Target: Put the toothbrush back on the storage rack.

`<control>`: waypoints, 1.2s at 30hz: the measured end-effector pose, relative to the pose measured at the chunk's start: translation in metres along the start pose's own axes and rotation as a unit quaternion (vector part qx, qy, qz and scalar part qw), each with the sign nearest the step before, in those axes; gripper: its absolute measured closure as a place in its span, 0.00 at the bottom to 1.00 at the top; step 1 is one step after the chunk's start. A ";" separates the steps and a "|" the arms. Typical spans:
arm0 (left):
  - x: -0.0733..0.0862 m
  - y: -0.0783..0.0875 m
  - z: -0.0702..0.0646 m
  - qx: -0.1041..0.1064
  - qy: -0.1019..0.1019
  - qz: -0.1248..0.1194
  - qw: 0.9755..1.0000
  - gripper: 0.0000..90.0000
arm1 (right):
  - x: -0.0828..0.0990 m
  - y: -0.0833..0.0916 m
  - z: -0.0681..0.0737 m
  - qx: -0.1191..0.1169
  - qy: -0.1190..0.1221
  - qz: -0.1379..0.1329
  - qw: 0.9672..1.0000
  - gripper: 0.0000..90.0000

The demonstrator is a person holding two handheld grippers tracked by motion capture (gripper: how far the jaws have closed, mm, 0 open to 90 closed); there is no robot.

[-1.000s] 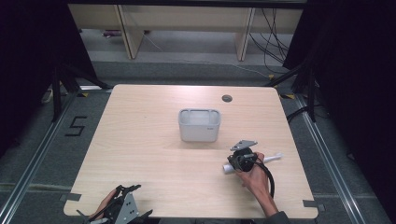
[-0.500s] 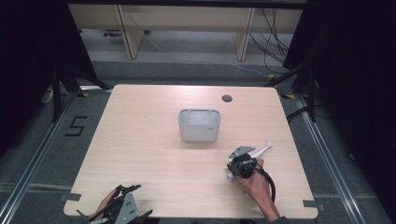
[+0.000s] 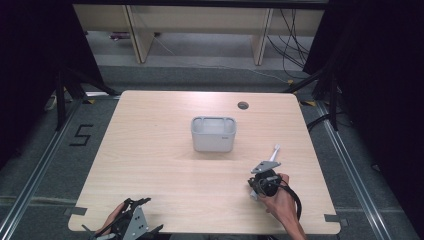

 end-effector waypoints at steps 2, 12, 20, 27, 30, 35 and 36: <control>0.000 0.000 0.000 -0.001 0.000 0.000 1.000 0.17 | 0.002 0.002 0.000 -0.001 -0.008 0.001 1.000 0.94; 0.001 0.000 0.001 -0.002 -0.007 0.008 1.000 0.17 | 0.013 0.011 -0.008 0.005 -0.020 0.005 1.000 0.93; 0.001 0.000 0.000 0.002 -0.004 0.005 1.000 0.17 | 0.019 0.016 -0.014 0.008 -0.034 0.006 0.999 0.93; 0.001 0.000 0.000 0.002 -0.003 0.005 1.000 0.17 | 0.022 0.018 -0.018 0.008 -0.028 0.005 1.000 0.93; 0.001 0.000 0.000 0.002 -0.004 0.005 1.000 0.17 | 0.024 0.019 -0.018 0.010 -0.039 0.011 0.999 0.93; 0.001 0.000 0.000 0.003 -0.003 0.005 1.000 0.17 | 0.025 0.021 -0.019 0.010 -0.047 0.013 0.999 0.92; 0.001 0.000 0.000 0.003 -0.003 0.005 1.000 0.17 | 0.025 0.022 -0.019 0.010 -0.047 0.013 0.999 0.92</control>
Point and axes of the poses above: each handheld gripper's, and its own axes: y roughly backward along the jaws, x roughly out of its underside, z roughly to its left, the point moved 9 cm from there along -y, roughly forward along the jaws, and after that the axes turned 3 degrees about x, right-handed, at the moved point
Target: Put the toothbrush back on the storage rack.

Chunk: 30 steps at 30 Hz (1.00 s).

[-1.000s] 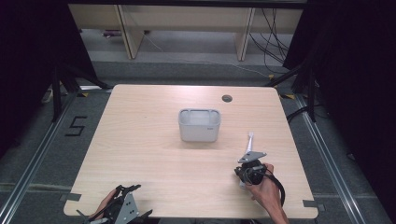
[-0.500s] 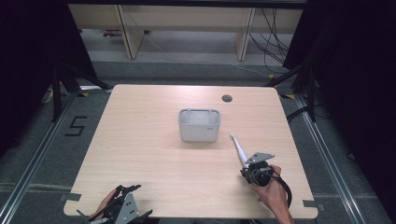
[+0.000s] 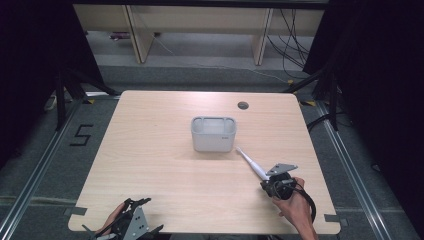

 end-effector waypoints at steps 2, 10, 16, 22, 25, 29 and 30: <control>0.000 0.000 0.000 -0.001 0.001 -0.003 1.000 0.17 | 0.000 0.000 0.000 -0.004 0.005 0.000 1.000 0.90; 0.000 -0.001 0.000 -0.002 0.000 -0.002 1.000 0.17 | -0.016 0.017 0.011 -0.027 0.005 -0.001 1.000 0.74; 0.001 -0.001 0.000 -0.001 0.004 0.000 1.000 0.17 | -0.028 0.014 -0.006 0.001 0.044 0.028 0.999 0.61; 0.002 0.000 0.001 0.002 -0.009 0.011 1.000 0.17 | -0.031 0.003 -0.015 0.011 0.048 0.089 0.995 0.57; 0.002 0.000 0.001 0.001 -0.007 0.010 1.000 0.17 | -0.032 -0.004 -0.017 0.008 0.044 0.110 0.993 0.56; 0.003 0.000 0.001 0.000 -0.010 0.012 1.000 0.17 | -0.037 -0.011 -0.018 0.001 0.045 0.118 0.992 0.56; 0.002 0.000 0.001 0.000 -0.010 0.010 1.000 0.17 | -0.037 -0.013 -0.017 0.002 0.038 0.125 0.991 0.56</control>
Point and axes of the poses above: each handheld gripper's, and its own axes: y roughly backward along the jaws, x roughly out of its underside, z roughly to its left, the point moved 9 cm from there along -y, roughly forward along the jaws, and after that the axes turned 3 degrees about x, right-handed, at the moved point
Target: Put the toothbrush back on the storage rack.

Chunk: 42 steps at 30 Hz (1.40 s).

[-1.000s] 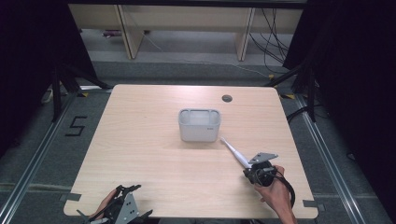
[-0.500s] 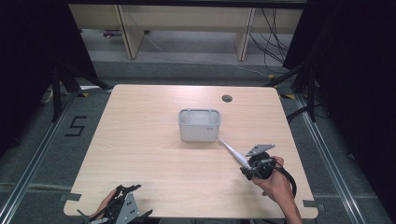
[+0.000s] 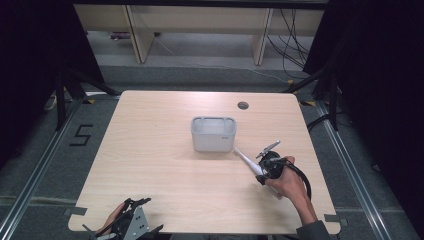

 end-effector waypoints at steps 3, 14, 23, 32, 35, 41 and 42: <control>-0.001 -0.001 -0.001 -0.003 0.009 -0.007 1.000 0.17 | -0.003 -0.006 -0.003 -0.003 0.007 0.008 1.000 0.56; -0.002 -0.002 -0.001 -0.002 0.008 -0.006 1.000 0.17 | -0.011 -0.019 -0.010 -0.020 0.006 0.035 0.999 0.60; 0.000 -0.001 -0.001 -0.001 -0.001 0.001 1.000 0.17 | -0.018 -0.024 -0.012 -0.037 0.025 0.071 0.996 0.68; 0.000 0.000 -0.001 0.004 -0.008 0.007 1.000 0.17 | -0.020 -0.029 -0.011 -0.044 0.047 0.104 0.992 0.73; -0.001 -0.002 -0.002 0.001 -0.001 -0.002 1.000 0.17 | -0.022 -0.030 -0.010 -0.043 0.050 0.119 0.991 0.74; -0.002 -0.001 -0.003 0.004 0.006 -0.004 1.000 0.17 | -0.024 -0.031 -0.011 -0.040 0.070 0.143 0.986 0.74; -0.001 -0.001 -0.003 0.004 0.001 -0.001 1.000 0.17 | -0.024 -0.032 -0.011 -0.041 0.073 0.144 0.986 0.74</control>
Point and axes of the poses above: each handheld gripper's, and its own axes: y roughly backward along the jaws, x roughly out of its underside, z roughly to its left, the point moved 9 cm from there along -y, roughly forward along the jaws, and after that the axes turned 3 degrees about x, right-handed, at the moved point
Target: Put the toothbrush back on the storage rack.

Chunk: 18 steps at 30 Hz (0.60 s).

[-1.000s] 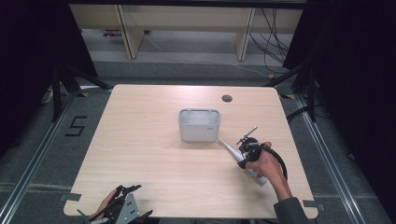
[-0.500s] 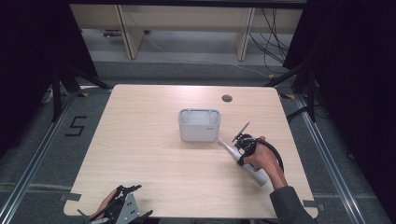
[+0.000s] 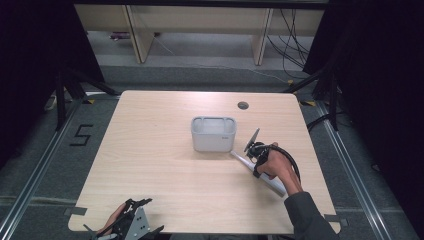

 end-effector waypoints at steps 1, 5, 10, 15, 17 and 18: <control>0.001 0.001 0.000 -0.001 -0.004 0.005 1.000 0.17 | -0.001 0.000 0.000 0.001 0.002 -0.001 1.000 0.74; 0.000 0.000 0.000 -0.002 -0.005 0.001 1.000 0.17 | 0.000 0.000 0.001 0.002 -0.002 0.011 1.000 0.74; 0.001 0.001 0.000 0.001 -0.006 0.005 1.000 0.17 | -0.001 0.001 0.002 0.003 -0.005 0.011 1.000 0.74; 0.000 0.000 0.000 0.000 -0.007 0.000 1.000 0.17 | 0.000 0.002 0.004 0.001 -0.018 0.013 1.000 0.74; -0.001 -0.001 -0.001 -0.001 -0.002 -0.005 1.000 0.17 | 0.001 0.004 0.005 0.000 -0.017 0.010 1.000 0.75; -0.001 -0.001 -0.001 -0.001 -0.001 -0.005 1.000 0.17 | 0.001 0.005 0.004 0.001 -0.011 0.002 1.000 0.75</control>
Point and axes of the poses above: each handheld gripper's, and its own axes: y roughly backward along the jaws, x roughly out of its underside, z roughly to its left, the point moved 9 cm from there along -y, roughly forward along the jaws, and after that the axes turned 3 degrees about x, right-handed, at the moved point
